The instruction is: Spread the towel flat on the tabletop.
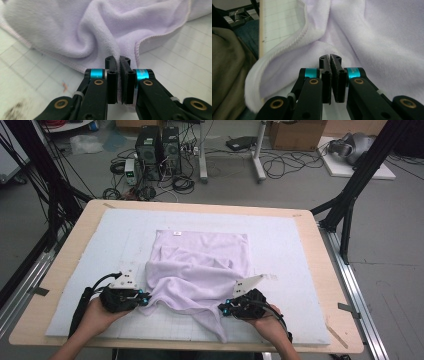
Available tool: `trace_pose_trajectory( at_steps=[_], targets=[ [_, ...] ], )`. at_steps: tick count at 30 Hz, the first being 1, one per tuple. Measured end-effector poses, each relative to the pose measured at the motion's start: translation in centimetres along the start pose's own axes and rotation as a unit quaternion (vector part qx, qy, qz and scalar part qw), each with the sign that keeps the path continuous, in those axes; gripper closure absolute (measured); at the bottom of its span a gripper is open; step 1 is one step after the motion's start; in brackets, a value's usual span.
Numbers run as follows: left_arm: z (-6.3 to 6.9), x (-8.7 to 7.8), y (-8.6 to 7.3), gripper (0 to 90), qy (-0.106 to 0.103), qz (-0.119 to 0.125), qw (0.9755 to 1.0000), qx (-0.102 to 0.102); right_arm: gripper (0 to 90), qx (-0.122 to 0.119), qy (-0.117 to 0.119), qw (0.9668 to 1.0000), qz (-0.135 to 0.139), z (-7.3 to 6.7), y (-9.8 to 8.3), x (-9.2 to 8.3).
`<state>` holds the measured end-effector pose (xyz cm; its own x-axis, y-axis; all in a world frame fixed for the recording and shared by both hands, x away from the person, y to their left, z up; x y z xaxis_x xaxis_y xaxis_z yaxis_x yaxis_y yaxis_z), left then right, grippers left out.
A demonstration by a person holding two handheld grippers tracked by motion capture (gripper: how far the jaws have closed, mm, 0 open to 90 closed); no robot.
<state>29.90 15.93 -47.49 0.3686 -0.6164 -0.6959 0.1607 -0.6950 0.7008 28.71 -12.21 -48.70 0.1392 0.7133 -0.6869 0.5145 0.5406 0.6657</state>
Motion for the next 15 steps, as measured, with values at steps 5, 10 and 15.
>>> trace_pose_trajectory(
  at_steps=[5, 10, 15],
  targets=[
    [1.9, -2.8, 0.3, 85.2, -0.003, 0.012, 0.9999, 0.008, 87.9, -0.004, 0.006, 0.9999, 0.015, -1.4, -0.5, -2.2],
    [1.6, -4.3, 0.7, 72.4, 0.013, 0.027, 0.9995, 0.013, 82.4, -0.010, 0.005, 0.9998, 0.016, -1.9, -0.9, -4.7],
    [0.5, -2.3, 1.1, 58.3, 0.000, 0.038, 0.9993, -0.001, 69.9, 0.006, -0.009, 0.9990, 0.043, -0.7, -0.3, -5.0]
  ],
)
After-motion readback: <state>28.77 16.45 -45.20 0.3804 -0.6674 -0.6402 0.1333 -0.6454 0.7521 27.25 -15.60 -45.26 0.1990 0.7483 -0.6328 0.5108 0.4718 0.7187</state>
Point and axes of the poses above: each handheld gripper's, and its own axes: x roughly forward along the jaws, y roughly out of its top, z roughly to its right, the point moved 9 cm from there along x, roughly forward along the jaws, and after that the axes turned 15 degrees about x, right-handed, at the moved point
